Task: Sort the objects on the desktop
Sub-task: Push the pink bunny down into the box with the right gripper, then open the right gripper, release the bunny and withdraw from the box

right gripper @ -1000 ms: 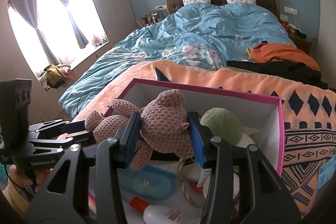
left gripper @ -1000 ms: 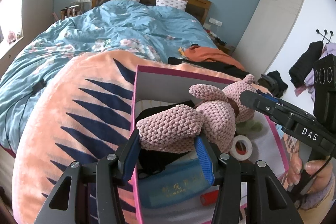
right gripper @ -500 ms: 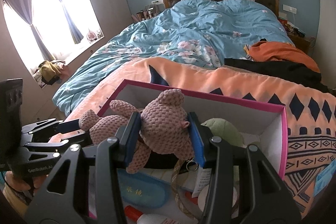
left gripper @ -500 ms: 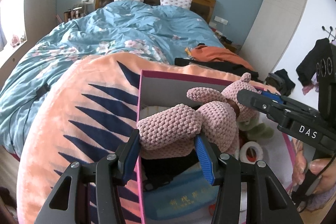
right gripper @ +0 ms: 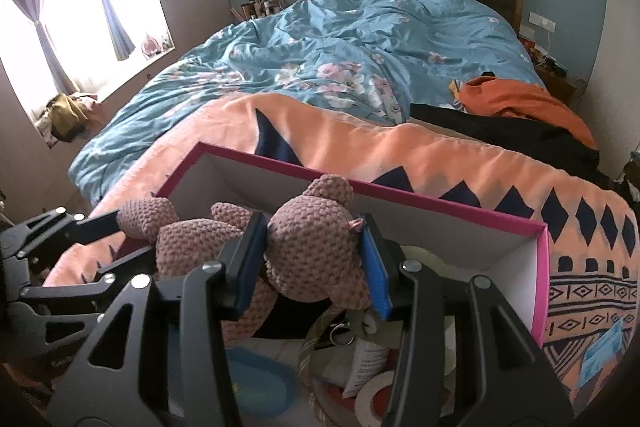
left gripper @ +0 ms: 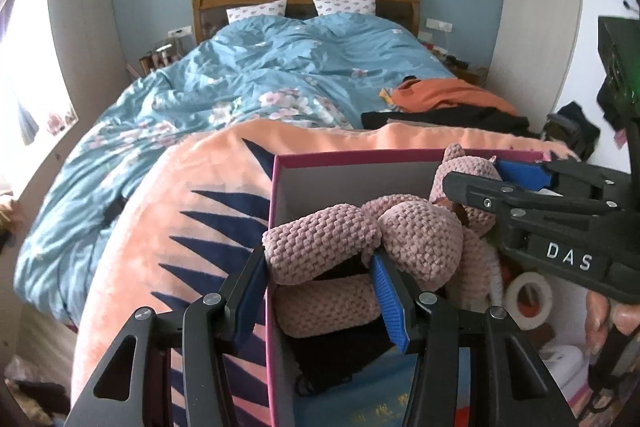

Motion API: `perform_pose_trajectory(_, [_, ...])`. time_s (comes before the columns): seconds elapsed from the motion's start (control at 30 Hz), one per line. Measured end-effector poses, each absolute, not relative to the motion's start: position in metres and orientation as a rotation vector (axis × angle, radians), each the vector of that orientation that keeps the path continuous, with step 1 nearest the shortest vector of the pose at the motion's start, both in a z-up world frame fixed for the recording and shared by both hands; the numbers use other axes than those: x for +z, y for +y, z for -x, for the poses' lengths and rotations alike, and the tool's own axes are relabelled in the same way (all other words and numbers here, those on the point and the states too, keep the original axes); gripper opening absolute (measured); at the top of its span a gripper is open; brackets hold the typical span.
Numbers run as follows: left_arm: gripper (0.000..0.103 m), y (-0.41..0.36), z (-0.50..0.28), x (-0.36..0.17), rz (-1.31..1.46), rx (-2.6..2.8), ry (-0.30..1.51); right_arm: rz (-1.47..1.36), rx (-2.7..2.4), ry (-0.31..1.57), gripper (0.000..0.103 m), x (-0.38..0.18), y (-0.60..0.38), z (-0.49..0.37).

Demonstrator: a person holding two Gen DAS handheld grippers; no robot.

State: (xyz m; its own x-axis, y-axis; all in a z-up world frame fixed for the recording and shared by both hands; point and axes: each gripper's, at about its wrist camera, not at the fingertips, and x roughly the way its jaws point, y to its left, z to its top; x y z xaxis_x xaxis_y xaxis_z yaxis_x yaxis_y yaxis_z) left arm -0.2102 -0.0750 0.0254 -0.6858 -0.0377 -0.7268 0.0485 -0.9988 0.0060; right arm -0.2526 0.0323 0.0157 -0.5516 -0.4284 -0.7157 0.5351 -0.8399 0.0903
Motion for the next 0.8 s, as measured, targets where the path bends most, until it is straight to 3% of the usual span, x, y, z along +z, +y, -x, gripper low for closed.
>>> perform_pose_trajectory(0.23, [0.053,-0.062,0.223,0.023,-1.229,-2.769,-0.126,-1.030,-2.385,0.254,0.050,0.012,0.028,0.257])
perform_pose_trajectory(0.5, [0.053,-0.048,0.246,0.018,-1.238,-2.686,-0.271,-0.929,-2.413,0.179,0.050,0.025,0.050,0.243])
perform_pose_trajectory(0.8, [0.053,-0.049,0.252,0.019,-1.264,-2.698,-0.230,-1.014,-2.344,0.308,0.046,0.013,0.042,0.236])
